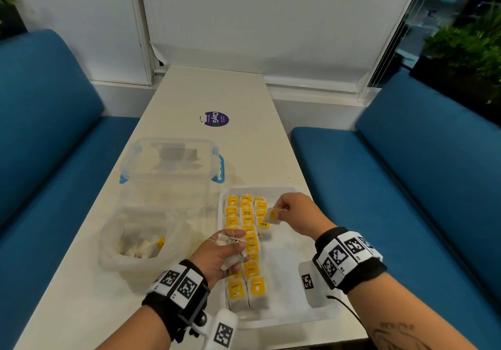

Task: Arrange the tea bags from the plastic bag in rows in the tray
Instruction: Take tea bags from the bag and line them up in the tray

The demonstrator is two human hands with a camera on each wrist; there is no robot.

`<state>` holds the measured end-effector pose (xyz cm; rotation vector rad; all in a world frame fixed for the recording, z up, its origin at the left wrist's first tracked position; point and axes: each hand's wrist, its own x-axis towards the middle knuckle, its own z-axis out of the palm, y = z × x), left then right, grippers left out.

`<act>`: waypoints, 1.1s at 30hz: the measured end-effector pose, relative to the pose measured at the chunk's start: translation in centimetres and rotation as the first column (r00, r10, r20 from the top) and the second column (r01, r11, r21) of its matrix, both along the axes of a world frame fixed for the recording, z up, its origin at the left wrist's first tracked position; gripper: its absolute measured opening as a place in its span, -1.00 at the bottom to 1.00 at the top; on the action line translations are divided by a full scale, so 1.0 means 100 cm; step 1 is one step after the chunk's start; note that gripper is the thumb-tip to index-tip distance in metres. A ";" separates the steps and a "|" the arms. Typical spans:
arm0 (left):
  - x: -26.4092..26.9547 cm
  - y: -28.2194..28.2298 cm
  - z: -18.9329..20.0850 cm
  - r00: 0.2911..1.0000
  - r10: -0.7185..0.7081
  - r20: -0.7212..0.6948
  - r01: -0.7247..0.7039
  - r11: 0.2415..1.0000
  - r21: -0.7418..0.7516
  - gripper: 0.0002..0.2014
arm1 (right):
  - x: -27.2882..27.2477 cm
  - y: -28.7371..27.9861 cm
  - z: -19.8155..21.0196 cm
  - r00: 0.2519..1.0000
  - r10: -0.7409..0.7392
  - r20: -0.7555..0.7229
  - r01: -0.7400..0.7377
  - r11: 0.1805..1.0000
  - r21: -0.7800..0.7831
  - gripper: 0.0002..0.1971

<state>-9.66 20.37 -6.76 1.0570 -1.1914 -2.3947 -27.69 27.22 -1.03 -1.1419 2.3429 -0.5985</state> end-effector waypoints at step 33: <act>-0.002 -0.022 -0.002 1.000 -0.008 -0.025 0.008 1.000 -0.006 -0.80 | -0.017 -0.039 -0.033 0.996 0.048 0.072 -0.055 0.994 0.098 -0.69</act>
